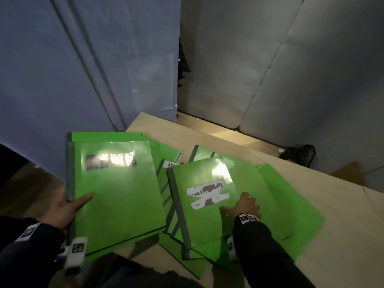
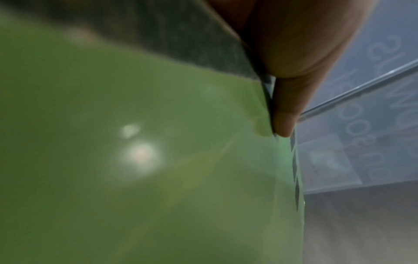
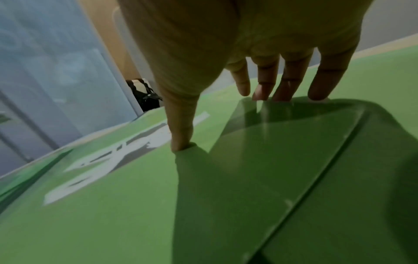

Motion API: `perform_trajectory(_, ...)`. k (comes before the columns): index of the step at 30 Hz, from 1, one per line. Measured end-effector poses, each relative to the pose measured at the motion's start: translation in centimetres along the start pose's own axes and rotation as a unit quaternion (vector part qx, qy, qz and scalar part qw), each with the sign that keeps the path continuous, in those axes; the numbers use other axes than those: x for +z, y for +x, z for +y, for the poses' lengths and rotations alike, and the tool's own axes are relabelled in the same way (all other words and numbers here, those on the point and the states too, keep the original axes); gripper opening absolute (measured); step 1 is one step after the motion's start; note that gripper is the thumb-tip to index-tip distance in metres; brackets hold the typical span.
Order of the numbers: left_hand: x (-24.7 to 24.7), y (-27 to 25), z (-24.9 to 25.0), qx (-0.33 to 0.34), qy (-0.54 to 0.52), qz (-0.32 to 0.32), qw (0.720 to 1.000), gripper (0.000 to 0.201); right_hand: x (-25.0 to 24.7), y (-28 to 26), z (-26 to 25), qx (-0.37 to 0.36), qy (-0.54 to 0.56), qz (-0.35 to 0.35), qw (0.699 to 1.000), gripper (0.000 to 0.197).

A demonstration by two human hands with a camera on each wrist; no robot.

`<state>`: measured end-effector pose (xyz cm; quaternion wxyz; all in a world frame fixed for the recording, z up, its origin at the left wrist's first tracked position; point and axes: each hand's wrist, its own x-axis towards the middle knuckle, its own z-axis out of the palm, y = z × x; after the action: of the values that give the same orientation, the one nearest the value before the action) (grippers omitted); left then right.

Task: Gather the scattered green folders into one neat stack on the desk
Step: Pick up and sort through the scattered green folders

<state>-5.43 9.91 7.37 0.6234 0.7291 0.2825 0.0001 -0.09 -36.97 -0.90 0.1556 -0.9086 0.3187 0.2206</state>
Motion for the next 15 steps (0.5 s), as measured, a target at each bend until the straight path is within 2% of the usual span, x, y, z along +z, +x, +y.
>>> perform_trajectory(3,-0.4,0.4,-0.7,-0.018,-0.012,0.01,1.0,0.041,0.4,0.1,0.3,0.02,0.12,-0.047,0.992,0.094)
perform_trajectory(5,-0.5,1.2,-1.7,-0.027,0.009,0.01,1.0,0.053,0.0,-0.2,0.8,0.019,0.197,-0.076,0.977,0.084)
perform_trajectory(6,-0.3,1.3,-2.0,-0.034,0.006,0.016,0.999,0.052,0.0,0.0,1.4,0.02,0.235,-0.079,0.969,0.08)
perform_trajectory(8,-0.4,2.7,-3.8,-0.026,0.009,0.015,1.0,0.057,-0.3,-0.2,2.7,0.008,0.326,-0.079,0.942,0.077)
perform_trajectory(10,0.2,2.4,-3.5,-0.009,0.042,0.004,0.999,0.067,-0.5,-0.4,4.7,0.007,0.417,-0.076,0.906,0.077)
perform_trajectory(13,1.7,2.0,-2.4,0.012,0.049,-0.016,0.999,0.043,-0.9,-1.6,7.4,0.009,0.527,-0.078,0.846,0.089)
perform_trajectory(15,3.2,2.1,-2.1,0.013,0.049,-0.048,0.998,0.034,-0.9,-2.6,8.6,0.022,0.574,-0.088,0.814,0.1)
